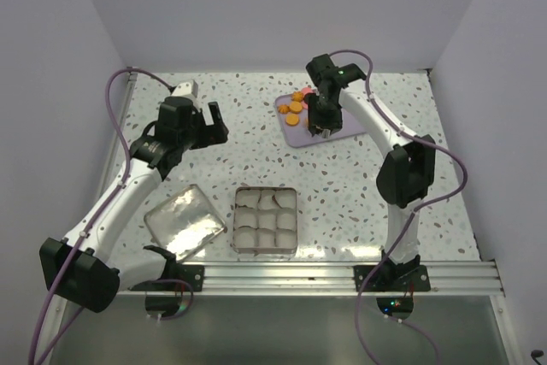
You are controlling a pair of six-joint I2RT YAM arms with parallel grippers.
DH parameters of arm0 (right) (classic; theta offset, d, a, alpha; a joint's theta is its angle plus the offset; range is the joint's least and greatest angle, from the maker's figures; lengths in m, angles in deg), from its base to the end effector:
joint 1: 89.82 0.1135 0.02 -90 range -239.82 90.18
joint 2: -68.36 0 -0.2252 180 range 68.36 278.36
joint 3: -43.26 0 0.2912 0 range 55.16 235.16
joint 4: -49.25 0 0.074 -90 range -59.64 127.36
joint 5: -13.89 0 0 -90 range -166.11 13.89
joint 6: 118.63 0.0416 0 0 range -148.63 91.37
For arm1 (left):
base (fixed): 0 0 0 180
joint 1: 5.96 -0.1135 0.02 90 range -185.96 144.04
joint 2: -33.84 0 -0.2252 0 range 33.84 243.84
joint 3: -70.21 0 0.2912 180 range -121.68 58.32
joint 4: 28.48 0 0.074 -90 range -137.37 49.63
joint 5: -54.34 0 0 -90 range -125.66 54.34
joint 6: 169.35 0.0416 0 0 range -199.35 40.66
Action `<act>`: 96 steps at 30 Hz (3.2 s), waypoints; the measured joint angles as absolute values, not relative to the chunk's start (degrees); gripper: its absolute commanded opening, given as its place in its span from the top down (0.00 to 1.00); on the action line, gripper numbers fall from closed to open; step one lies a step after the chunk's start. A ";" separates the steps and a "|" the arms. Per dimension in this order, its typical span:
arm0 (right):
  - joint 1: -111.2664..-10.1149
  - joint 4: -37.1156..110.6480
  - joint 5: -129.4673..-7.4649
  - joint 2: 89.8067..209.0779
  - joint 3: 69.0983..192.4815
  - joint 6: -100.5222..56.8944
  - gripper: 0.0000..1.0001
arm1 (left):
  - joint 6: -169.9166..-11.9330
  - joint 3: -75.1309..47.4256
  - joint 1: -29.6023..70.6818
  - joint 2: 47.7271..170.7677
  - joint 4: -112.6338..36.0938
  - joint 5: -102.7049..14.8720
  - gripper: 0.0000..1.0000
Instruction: Pack the cookies
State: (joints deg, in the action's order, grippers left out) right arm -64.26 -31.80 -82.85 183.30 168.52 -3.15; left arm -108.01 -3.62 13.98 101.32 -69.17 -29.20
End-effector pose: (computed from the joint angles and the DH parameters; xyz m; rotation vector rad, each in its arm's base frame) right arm 0.3986 0.1852 0.2610 0.0259 2.7876 0.0557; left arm 0.3009 -0.1042 0.2887 -0.2313 2.1764 -0.3627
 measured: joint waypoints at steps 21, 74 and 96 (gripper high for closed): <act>-64.21 -34.27 -83.64 192.08 177.81 -3.85 0.66 | -106.76 -1.78 10.53 101.22 -69.15 -29.04 0.00; -34.84 -26.89 -67.16 157.68 146.44 1.00 0.58 | -108.29 -4.64 9.85 95.60 -73.15 -25.74 0.00; -38.36 -31.74 -74.06 162.12 162.07 0.63 0.52 | -107.68 -5.12 9.85 95.60 -74.37 -24.37 0.00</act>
State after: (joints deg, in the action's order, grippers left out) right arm -38.36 -31.74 -74.06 162.12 162.07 0.63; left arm -107.68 -5.12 9.85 95.60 -74.37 -24.37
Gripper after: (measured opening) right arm 0.496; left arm 0.997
